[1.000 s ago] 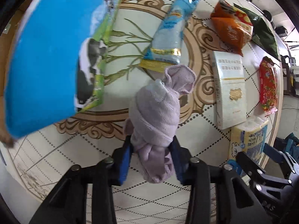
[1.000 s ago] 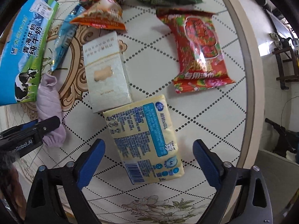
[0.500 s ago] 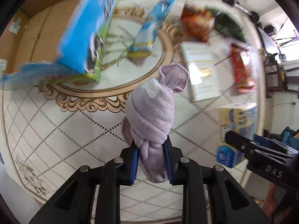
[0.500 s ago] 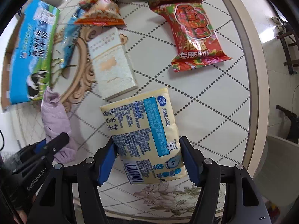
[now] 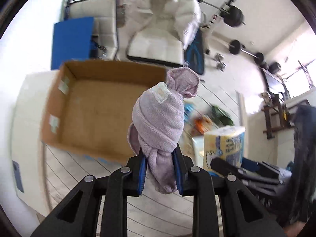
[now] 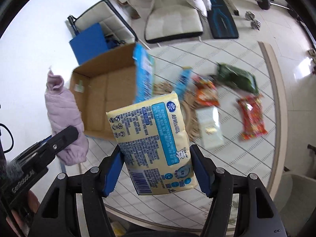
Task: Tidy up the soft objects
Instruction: 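Carry both items into the cardboard box and open both tools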
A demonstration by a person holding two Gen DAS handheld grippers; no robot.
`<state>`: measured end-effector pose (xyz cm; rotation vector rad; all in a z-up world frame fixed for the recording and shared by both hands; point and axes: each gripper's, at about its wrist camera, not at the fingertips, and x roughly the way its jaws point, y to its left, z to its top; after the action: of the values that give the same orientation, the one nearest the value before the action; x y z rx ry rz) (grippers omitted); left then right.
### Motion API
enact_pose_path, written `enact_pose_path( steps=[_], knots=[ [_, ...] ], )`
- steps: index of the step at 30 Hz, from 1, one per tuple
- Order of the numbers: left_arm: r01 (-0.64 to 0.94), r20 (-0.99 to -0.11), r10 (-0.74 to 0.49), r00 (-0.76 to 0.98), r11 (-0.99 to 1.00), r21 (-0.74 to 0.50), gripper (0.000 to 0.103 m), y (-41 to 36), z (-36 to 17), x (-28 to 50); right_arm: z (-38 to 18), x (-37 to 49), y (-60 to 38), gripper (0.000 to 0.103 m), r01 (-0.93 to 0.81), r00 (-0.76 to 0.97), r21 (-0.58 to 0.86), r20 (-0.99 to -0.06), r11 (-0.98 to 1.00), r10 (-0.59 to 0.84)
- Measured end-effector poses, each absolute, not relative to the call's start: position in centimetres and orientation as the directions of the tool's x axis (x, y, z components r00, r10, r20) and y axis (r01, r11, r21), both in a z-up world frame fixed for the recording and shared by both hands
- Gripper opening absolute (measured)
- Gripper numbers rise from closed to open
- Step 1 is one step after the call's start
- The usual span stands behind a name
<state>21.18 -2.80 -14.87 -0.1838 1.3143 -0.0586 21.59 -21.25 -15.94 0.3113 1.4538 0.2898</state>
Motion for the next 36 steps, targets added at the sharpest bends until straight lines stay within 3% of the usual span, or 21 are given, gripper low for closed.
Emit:
enact_pose_path(
  steps=[4, 11, 19, 24, 27, 29, 31, 36],
  knots=[
    [-0.116, -0.966, -0.157, 0.203, 0.976, -0.183, 0.022, 4.0, -17.1, 25.6, -18.0, 26.9, -14.0, 0.068, 0.006, 0.064, 0.368, -0.928, 0.93, 0.367],
    [-0.131, -0.977, -0.204, 0.058, 0.969, -0.21, 0.022, 8.9, -23.5, 32.3, -24.4, 33.4, -5.8, 0.068, 0.034, -0.007, 0.267, -0.964, 0.963, 0.267],
    [-0.089, -0.964, -0.258, -0.057, 0.963, -0.253, 0.022, 9.8, -29.1, 36.4, -29.9, 37.2, -3.9, 0.069, 0.043, -0.055, 0.168, -0.984, 0.985, 0.17],
    [-0.098, -0.968, -0.233, -0.089, 0.97, -0.224, 0.03, 10.3, -30.4, 37.6, -31.7, 38.4, -4.3, 0.071, 0.042, -0.077, 0.152, -0.985, 0.987, 0.155],
    [-0.107, -0.979, -0.195, -0.061, 0.976, -0.188, 0.054, 11.0, -29.8, 37.6, -30.9, 38.4, -4.5, 0.077, 0.039, -0.045, 0.127, -0.991, 0.991, 0.129],
    [-0.097, -0.987, -0.155, -0.045, 0.984, -0.15, 0.08, 11.6, -29.4, 37.5, -30.3, 38.4, -4.7, 0.08, 0.028, -0.023, 0.111, -0.993, 0.993, 0.112],
    [-0.093, -0.99, -0.14, -0.031, 0.986, -0.137, 0.089, 12.2, -28.7, 36.9, -29.5, 38.0, -4.7, 0.088, 0.018, -0.011, 0.105, -0.994, 0.994, 0.105],
    [-0.069, -0.994, -0.112, 0.014, 0.991, -0.113, 0.093, 13.0, -26.9, 35.0, -28.2, 36.6, -4.4, 0.098, -0.008, -0.001, 0.095, -0.995, 0.995, 0.095]
  ],
)
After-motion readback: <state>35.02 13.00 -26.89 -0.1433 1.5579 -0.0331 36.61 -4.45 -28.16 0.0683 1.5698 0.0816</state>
